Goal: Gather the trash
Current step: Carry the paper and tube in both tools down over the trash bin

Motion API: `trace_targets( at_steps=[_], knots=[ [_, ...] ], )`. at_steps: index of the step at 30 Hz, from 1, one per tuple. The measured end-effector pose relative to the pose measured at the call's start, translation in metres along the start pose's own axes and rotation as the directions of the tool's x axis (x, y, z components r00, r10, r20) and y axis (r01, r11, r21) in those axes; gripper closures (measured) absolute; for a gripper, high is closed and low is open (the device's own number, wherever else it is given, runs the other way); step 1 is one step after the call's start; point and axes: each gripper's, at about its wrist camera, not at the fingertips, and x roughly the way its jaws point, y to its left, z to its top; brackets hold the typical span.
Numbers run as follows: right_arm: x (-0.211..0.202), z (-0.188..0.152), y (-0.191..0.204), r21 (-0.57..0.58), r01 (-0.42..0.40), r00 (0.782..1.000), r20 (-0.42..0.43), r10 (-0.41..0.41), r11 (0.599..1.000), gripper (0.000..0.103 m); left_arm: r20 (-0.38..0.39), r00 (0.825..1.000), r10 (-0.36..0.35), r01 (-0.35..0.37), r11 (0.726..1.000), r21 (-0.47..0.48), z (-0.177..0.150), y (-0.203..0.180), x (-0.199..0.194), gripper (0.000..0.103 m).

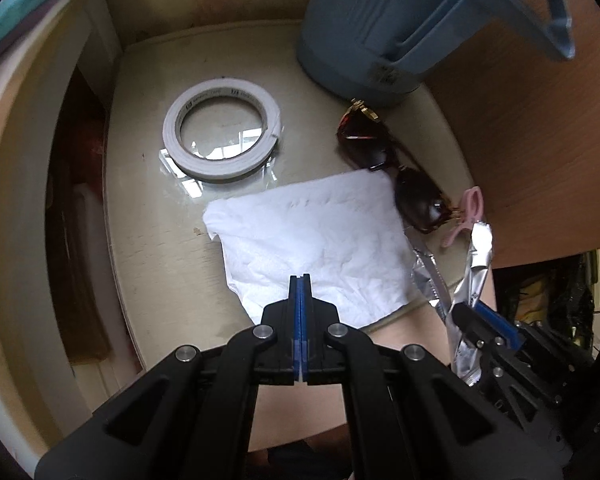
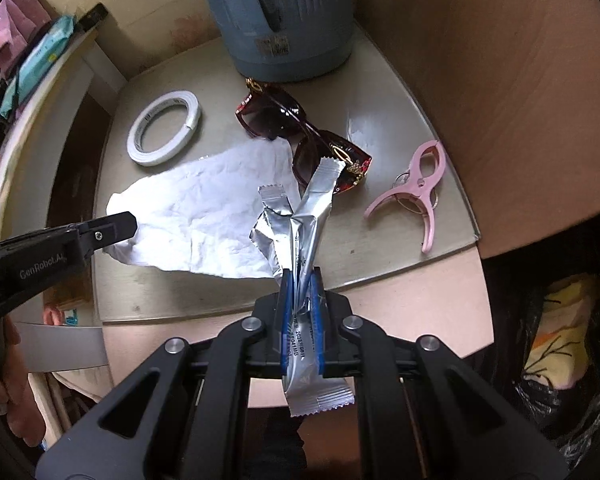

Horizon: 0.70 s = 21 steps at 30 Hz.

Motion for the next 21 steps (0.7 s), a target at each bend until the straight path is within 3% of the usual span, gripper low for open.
trace_targets(
  at_steps=[10, 21],
  knots=[
    [-0.061, -0.013, 0.004, 0.035, 0.006, 0.998, 0.065, -0.008, 0.999, 0.094, 0.039, 0.999, -0.024, 0.023, 0.999, 0.033, -0.011, -0.026, -0.035, 0.103],
    [-0.117, -0.048, 0.035, 0.028, 0.006, 0.993, 0.114, -0.009, 1.000, 0.094, 0.080, 0.996, -0.032, 0.026, 0.997, 0.074, -0.044, -0.026, -0.095, 0.103]
  ],
)
